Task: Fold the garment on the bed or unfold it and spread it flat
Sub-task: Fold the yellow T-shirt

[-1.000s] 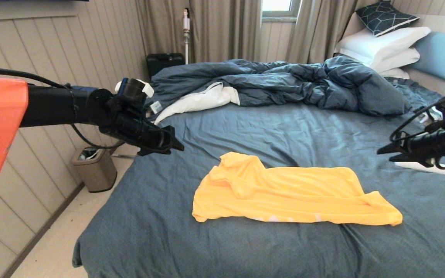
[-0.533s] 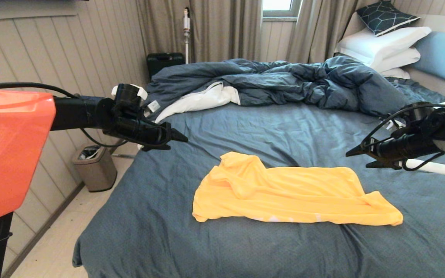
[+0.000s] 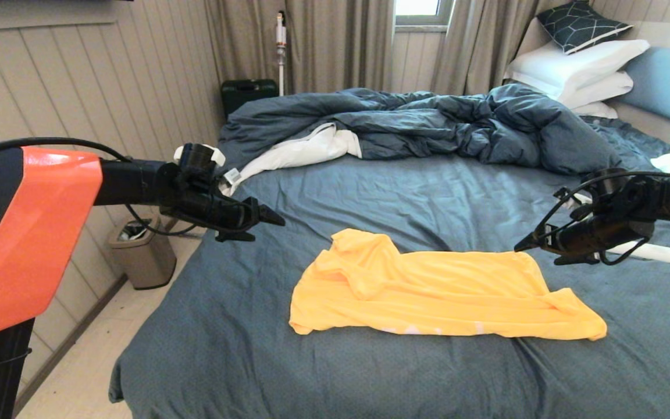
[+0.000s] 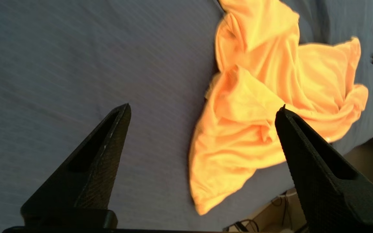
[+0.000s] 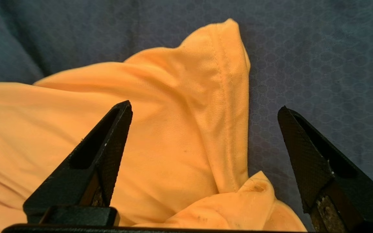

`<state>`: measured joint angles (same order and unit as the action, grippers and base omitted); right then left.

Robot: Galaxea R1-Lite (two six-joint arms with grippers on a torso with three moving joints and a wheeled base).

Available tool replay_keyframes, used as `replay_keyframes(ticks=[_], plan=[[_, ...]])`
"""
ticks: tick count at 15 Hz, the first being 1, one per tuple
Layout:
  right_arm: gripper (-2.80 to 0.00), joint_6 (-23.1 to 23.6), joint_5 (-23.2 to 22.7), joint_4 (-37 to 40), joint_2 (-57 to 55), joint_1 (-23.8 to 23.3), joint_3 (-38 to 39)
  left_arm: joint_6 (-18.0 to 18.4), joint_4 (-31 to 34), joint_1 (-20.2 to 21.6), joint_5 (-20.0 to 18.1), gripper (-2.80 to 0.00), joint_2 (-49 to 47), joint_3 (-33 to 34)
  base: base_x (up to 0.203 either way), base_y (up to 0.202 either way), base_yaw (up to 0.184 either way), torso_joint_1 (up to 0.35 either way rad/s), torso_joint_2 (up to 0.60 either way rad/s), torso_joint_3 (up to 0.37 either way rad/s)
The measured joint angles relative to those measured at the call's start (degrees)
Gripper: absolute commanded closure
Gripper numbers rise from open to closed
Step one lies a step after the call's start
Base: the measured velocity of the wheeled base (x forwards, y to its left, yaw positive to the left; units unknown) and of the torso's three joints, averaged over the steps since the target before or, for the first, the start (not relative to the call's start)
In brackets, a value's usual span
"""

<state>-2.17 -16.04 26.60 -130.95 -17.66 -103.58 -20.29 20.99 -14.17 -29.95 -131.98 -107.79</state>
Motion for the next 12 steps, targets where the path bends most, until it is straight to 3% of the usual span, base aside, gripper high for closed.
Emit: replay_keyframes(ticks=[8,12], plan=[[-2.8,-0.5,-0.8,0.2,-2.0,0.9,-1.5,0.1,-3.1,-2.6,0.3,-2.8,4.4,6.0,0.0,0.0,0.0,0.0,0.0,0.0],[-2.8,-1.7,-6.9,0.5,-5.2,0.1,-7.1,0.2,-3.2,-2.8,0.3,-2.8,4.8,6.4,0.0,0.0,0.0,0.0,0.0,0.0]])
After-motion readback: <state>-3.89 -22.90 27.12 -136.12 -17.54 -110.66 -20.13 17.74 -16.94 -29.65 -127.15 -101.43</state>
